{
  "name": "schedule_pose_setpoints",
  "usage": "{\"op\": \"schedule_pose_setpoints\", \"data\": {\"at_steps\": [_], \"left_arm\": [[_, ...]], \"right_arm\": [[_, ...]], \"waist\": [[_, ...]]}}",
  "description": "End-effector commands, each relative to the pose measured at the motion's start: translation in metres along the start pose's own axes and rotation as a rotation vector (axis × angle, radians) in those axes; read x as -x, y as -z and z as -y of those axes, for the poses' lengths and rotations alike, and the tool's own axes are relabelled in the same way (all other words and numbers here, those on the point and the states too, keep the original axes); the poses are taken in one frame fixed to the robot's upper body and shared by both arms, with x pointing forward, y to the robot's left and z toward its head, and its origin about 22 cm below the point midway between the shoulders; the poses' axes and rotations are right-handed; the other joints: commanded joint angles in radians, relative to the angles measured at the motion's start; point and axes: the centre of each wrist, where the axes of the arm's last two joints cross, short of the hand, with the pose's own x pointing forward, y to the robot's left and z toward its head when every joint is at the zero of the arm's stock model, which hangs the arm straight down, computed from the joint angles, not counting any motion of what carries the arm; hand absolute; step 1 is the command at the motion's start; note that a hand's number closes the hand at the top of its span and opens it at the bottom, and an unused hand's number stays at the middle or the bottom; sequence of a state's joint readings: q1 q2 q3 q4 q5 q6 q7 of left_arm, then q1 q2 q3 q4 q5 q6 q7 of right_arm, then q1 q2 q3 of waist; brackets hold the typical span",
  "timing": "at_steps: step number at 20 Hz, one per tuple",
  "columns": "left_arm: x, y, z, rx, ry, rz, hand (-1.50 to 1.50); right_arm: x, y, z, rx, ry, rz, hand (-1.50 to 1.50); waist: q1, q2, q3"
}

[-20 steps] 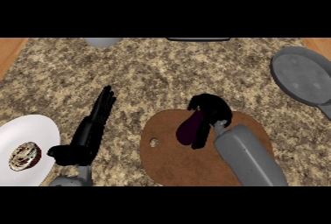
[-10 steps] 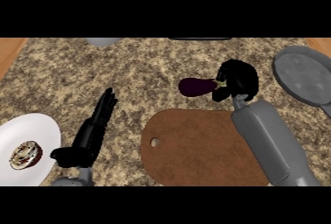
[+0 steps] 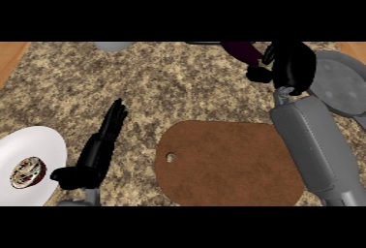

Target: Pick the eggplant from the cutting board and place it in the pan

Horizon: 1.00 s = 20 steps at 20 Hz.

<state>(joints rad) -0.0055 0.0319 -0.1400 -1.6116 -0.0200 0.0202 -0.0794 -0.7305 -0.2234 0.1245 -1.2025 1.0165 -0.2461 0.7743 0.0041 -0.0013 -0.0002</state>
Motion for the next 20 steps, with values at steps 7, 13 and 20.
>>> {"op": "schedule_pose_setpoints", "data": {"at_steps": [7,13,20], "left_arm": [[0.010,-0.005,-0.010,0.012,-0.005,-0.010,0.00],[0.008,0.006,-0.014,0.018,-0.013,0.014,0.00],[-0.003,0.002,-0.002,0.031,-0.025,-0.002,0.00]], "right_arm": [[0.086,0.044,0.025,0.172,0.192,-0.181,1.50],[0.146,0.072,0.016,0.282,0.074,-0.184,1.50],[0.200,0.100,0.046,0.483,0.025,-0.225,1.50]], "waist": [[0.002,0.004,0.001],[0.012,0.009,0.001],[0.032,0.013,0.003]]}}
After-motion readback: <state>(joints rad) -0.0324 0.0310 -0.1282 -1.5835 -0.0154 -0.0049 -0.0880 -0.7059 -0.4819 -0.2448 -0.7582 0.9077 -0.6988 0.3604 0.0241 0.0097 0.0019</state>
